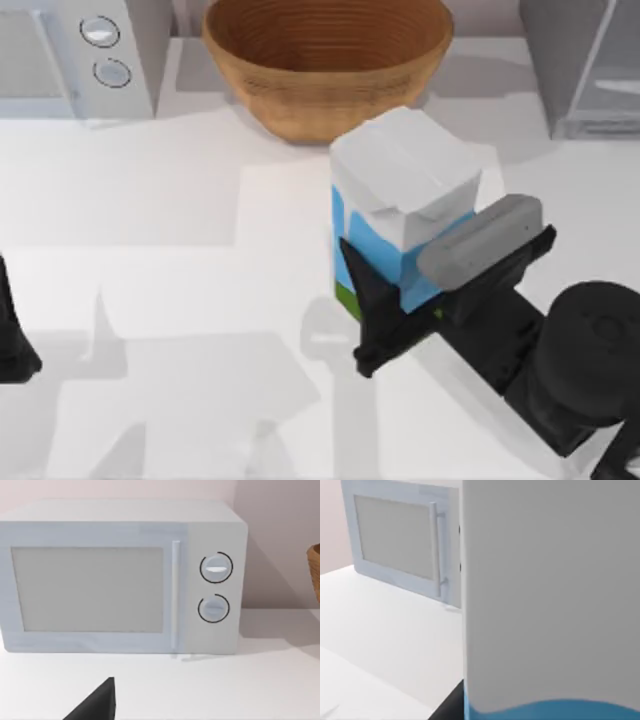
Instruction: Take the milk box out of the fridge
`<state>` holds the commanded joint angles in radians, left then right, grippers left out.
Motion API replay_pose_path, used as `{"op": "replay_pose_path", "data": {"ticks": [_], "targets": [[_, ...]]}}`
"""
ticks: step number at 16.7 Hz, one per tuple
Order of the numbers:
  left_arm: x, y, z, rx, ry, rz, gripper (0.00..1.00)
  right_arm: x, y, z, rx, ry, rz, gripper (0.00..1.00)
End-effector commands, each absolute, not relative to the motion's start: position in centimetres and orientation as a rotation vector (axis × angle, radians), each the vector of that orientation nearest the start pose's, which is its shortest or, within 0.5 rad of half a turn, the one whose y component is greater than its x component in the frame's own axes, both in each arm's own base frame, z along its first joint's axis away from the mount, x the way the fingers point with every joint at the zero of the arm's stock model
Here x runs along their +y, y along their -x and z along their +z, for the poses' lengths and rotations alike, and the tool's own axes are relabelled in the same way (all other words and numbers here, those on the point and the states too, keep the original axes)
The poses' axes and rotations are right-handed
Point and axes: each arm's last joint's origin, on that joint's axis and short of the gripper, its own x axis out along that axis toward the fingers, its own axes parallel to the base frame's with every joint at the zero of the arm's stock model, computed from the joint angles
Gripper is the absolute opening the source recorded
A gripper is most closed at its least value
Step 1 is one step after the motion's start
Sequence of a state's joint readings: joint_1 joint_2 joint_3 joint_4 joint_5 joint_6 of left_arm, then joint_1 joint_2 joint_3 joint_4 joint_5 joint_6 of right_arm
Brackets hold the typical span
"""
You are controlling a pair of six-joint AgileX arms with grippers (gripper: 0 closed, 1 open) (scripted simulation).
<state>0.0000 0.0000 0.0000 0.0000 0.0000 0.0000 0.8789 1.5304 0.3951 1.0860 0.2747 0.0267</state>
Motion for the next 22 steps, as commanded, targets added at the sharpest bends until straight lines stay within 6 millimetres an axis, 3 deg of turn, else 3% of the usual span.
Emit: {"op": "replay_pose_path", "data": {"ticks": [3, 6, 14, 22], "targets": [[-0.1, -10.6, 16.0, 0.0, 0.0, 0.0, 1.0, 24.0, -16.6, 14.4, 0.017, 0.003, 0.701, 0.0], [-0.1, -10.6, 16.0, 0.0, 0.0, 0.0, 1.0, 26.2, -15.5, 13.0, 0.004, -0.002, 0.753, 0.0], [-0.1, -10.6, 16.0, 0.0, 0.0, 0.0, 1.0, 26.8, -15.4, 12.3, 0.009, 0.004, 0.763, 0.0], [-0.1, -10.6, 16.0, 0.0, 0.0, 0.0, 1.0, 30.0, -18.6, 9.3, 0.006, 0.0, 0.764, 0.0]]}}
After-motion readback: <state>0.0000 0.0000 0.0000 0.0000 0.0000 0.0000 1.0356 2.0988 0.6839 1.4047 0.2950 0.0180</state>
